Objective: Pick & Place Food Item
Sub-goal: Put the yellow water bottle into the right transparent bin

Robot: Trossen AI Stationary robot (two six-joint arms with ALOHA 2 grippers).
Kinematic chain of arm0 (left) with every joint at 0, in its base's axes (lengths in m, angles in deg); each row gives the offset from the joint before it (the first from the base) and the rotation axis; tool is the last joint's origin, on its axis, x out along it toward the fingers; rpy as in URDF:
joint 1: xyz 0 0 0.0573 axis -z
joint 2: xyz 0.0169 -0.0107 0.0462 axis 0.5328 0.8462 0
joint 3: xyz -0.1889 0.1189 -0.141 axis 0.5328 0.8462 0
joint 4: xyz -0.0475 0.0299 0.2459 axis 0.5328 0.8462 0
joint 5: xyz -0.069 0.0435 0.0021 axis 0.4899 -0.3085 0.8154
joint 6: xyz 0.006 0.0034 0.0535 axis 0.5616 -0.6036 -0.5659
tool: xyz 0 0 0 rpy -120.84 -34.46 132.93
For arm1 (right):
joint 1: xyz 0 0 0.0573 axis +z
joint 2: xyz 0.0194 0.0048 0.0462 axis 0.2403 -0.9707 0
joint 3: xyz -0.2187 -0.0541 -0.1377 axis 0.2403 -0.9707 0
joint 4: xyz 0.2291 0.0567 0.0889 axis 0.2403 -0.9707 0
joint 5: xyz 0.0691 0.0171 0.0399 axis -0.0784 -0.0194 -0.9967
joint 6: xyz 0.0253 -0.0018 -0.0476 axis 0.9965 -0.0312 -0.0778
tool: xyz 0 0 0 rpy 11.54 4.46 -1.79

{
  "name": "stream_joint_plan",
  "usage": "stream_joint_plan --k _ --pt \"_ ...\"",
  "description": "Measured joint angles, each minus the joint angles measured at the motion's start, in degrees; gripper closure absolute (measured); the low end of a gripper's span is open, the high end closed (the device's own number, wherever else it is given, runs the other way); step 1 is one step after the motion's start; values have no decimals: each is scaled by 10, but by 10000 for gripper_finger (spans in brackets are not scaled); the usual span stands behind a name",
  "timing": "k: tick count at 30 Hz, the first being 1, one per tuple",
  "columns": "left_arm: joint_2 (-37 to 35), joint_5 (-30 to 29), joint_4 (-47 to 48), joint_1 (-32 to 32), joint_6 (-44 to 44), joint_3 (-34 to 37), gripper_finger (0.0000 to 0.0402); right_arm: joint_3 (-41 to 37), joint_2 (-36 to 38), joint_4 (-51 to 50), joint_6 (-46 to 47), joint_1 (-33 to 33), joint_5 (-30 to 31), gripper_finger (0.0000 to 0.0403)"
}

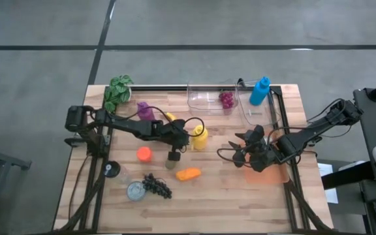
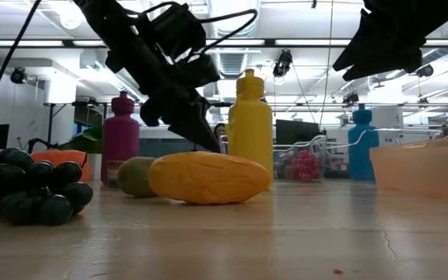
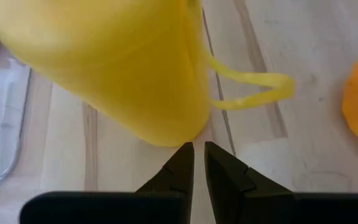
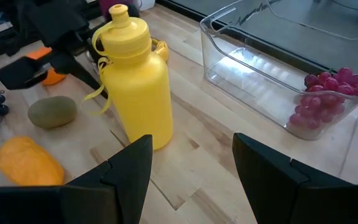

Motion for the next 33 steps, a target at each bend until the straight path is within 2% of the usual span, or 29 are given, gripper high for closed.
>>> stream_joint_plan --k 7,22,27,33 --pt "57 0 -76 0 0 -6 359 0 0 2 0 0 0 183" --pt "137 0 -100 0 -36 -80 359 -1 0 12 -7 0 9 183" --pt "124 0 -95 0 -37 -82 359 -1 0 16 -9 -1 20 183" --pt "61 -13 -37 0 -29 -74 359 -2 0 17 -25 -2 33 183"
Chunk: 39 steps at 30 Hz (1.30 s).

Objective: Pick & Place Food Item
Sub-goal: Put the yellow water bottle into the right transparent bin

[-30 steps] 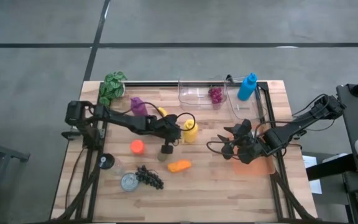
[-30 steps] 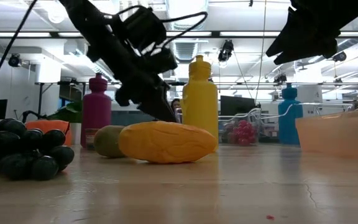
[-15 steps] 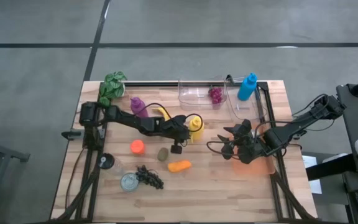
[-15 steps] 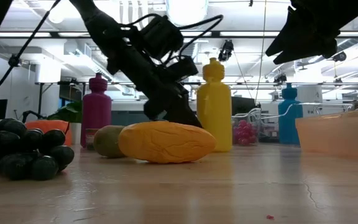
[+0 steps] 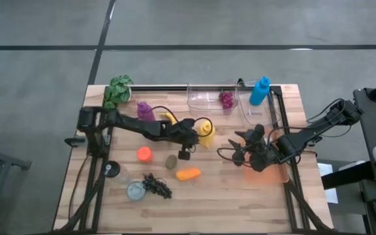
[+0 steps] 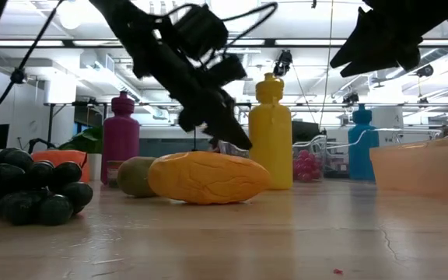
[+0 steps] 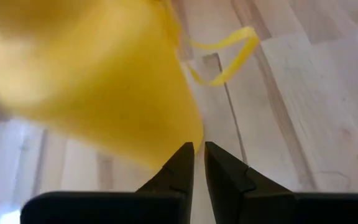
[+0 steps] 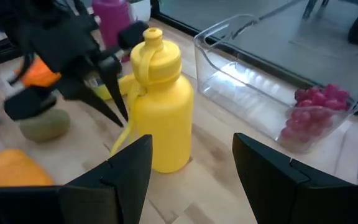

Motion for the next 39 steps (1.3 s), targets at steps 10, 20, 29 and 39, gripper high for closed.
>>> stream_joint_plan --k 10,20,29,39 --pt "-152 -13 27 0 33 82 359 -7 0 98 -142 -7 13 183" --pt "-327 -13 15 1 44 189 359 -51 0 249 -257 -52 13 183" --pt "-410 -13 -9 1 44 240 359 -90 -9 438 -355 -119 -61 183" --pt "-414 -13 -5 1 44 241 359 -83 -95 536 -414 -153 -71 183"
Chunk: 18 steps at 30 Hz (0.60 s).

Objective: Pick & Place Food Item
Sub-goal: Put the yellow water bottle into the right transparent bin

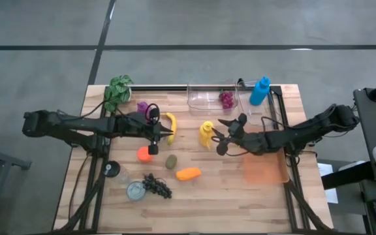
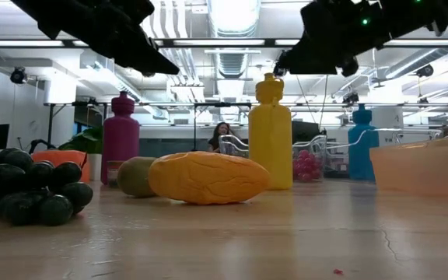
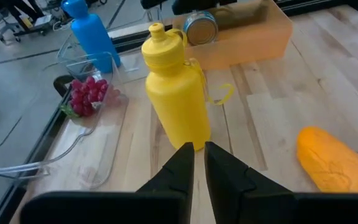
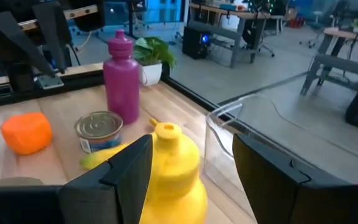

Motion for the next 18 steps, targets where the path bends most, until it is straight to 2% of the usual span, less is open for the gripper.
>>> stream_joint_plan --k 4,10,18 --pt "0 0 -1 0 0 0 359 15 -30 26 -18 -2 0 183" --pt "0 0 -2 0 0 0 359 31 -62 40 28 -23 0 183" --pt "0 0 -2 0 0 0 359 44 -89 47 34 -37 -27 184"
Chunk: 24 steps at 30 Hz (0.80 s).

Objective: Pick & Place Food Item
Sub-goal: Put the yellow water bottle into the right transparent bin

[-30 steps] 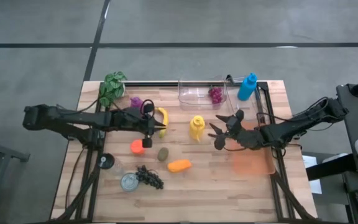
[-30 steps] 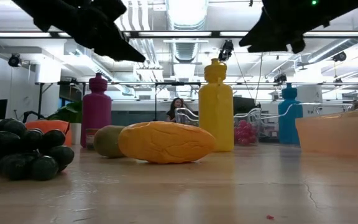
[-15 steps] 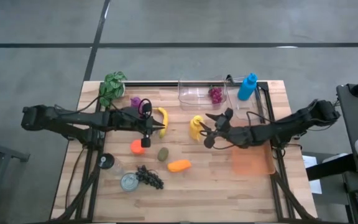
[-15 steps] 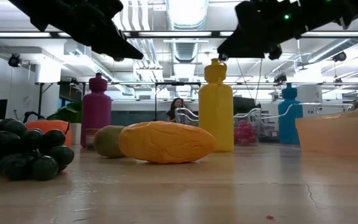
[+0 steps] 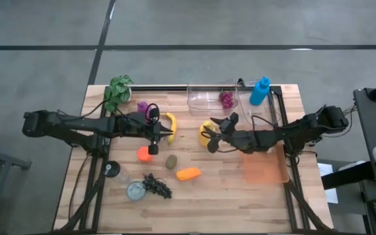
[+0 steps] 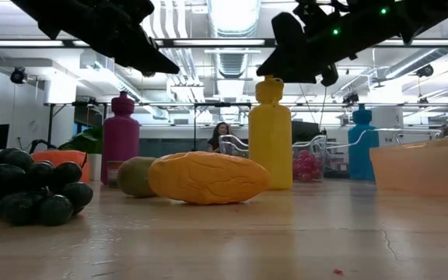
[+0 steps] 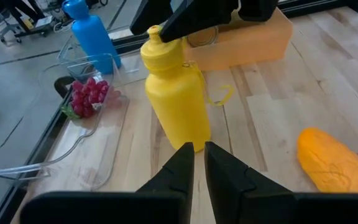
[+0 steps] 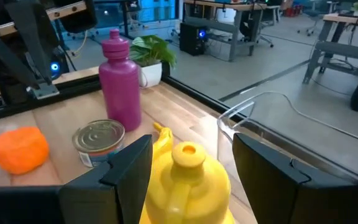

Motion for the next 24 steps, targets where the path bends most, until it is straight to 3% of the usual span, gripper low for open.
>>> stream_joint_plan --k 7,24 --pt "0 0 0 0 0 0 359 3 1 -3 0 0 -1 192" --pt "0 0 0 0 0 0 359 3 -1 -7 1 0 -30 318"
